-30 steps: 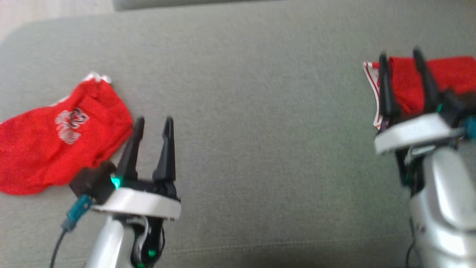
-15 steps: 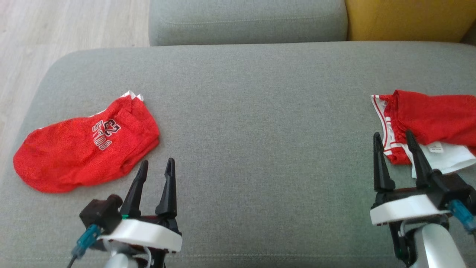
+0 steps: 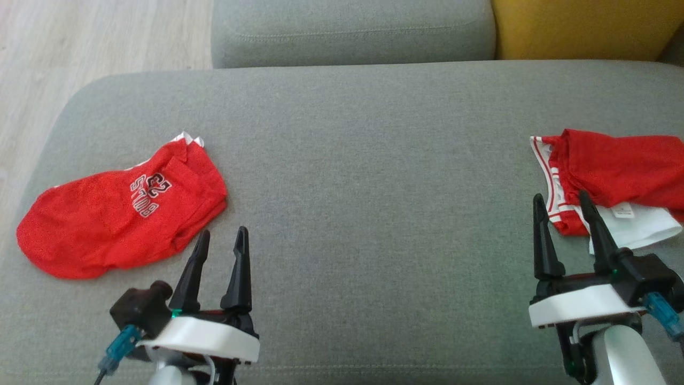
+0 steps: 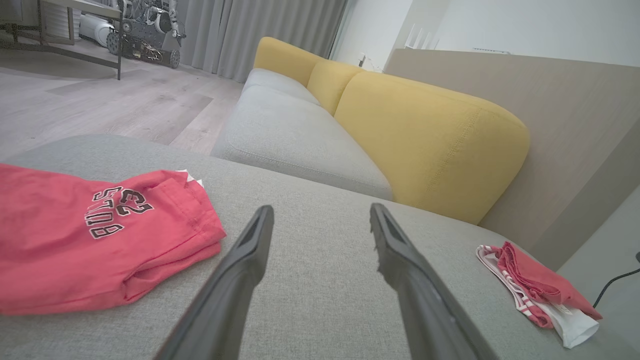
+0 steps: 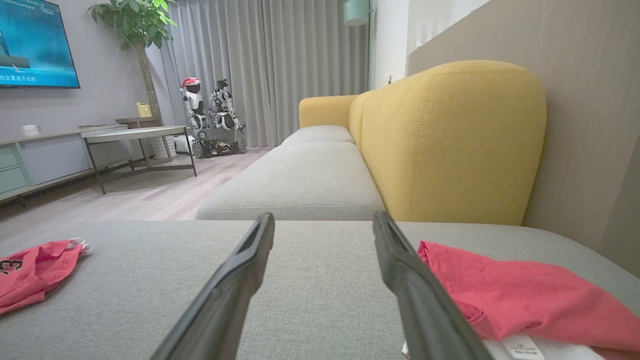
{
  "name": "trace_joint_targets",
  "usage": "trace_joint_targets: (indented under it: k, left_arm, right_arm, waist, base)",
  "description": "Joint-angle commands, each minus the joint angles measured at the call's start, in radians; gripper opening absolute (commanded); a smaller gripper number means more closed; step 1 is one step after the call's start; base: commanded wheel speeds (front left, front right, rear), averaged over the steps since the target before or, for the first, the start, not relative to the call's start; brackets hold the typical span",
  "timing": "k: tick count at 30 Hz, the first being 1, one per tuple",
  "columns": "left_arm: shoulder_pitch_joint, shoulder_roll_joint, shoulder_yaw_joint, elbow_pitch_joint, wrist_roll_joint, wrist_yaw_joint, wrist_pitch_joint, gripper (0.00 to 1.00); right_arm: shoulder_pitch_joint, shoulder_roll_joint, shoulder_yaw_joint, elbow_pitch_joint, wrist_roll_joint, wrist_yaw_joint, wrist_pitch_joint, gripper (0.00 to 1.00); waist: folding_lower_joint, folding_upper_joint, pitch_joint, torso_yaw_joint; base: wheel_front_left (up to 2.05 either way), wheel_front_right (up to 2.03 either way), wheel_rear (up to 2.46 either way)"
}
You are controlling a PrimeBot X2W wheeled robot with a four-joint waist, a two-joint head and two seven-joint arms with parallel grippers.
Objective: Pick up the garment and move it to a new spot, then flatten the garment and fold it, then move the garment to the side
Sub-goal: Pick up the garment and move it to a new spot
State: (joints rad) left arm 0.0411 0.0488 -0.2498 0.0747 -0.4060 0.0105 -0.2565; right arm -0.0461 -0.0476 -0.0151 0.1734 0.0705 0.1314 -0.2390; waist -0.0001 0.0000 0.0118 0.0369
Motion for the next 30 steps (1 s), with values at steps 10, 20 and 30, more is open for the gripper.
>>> trace_joint_targets:
  k: [10, 20, 30]
  left_arm:
    - [-0.048, 0.001, 0.045, -0.054, -0.014, 0.008, -0.005, 1.0]
    - [-0.051, 0.001, 0.082, -0.096, -0.027, 0.02, -0.005, 1.0]
    - [-0.038, 0.001, 0.106, -0.106, -0.024, 0.022, -0.005, 1.0]
  right_arm:
    - [-0.006, -0.003, 0.082, -0.053, 0.007, -0.001, 0.001, 1.0]
    - [-0.011, -0.003, 0.109, -0.069, -0.002, -0.001, 0.022, 1.0]
    - [-0.008, -0.003, 0.131, -0.063, 0.005, -0.001, 0.028, 1.0]
  waist:
    - [0.0001, 0.0, 0.005, 0.106]
    - [0.0001, 0.0, 0.022, 0.277]
    - [0.0001, 0.0, 0.021, 0.359]
  base:
    - [0.0, 0.0, 0.0]
    - [0.0, 0.0, 0.0]
    - [0.0, 0.0, 0.0]
